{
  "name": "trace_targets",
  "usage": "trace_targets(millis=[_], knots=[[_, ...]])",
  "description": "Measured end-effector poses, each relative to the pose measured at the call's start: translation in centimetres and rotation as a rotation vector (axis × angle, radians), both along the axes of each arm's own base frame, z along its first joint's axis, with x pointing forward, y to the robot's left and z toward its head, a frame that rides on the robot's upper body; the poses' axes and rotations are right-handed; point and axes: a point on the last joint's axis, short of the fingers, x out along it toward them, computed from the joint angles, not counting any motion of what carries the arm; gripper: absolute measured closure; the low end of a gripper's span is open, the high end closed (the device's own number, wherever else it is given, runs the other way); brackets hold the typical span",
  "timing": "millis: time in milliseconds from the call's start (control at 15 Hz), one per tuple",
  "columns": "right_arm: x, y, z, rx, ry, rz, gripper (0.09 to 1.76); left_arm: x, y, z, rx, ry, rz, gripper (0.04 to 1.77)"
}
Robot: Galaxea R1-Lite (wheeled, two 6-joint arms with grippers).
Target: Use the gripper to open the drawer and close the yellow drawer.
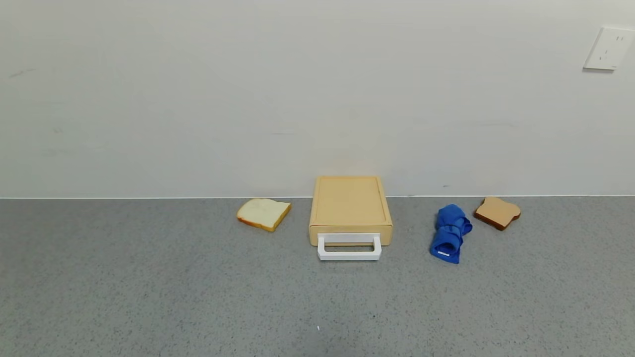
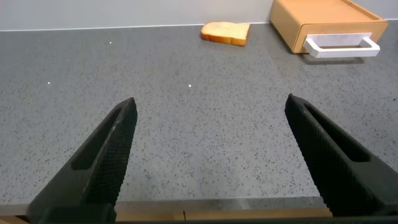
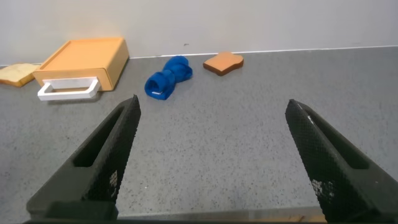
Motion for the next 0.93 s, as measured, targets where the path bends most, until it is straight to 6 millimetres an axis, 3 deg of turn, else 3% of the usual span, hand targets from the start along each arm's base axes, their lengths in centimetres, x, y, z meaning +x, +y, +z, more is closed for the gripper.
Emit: trace_targets(millis=[333, 600, 933], knots=[[2.3, 0.0, -4.2, -0.060, -0.005, -0.006, 0.14, 0.0, 0.0, 0.0, 0.000, 0.000, 0.000, 0.09], [3.1, 0.1, -6.3, -0.061, 0.049, 0.034, 0.14, 0.0, 0.0, 0.0, -0.001, 0.000, 0.000, 0.09], [3.2, 0.1, -6.6, -0.055, 0.062, 0.036, 0.14, 0.0, 0.0, 0.0, 0.000, 0.000, 0.000, 0.09]])
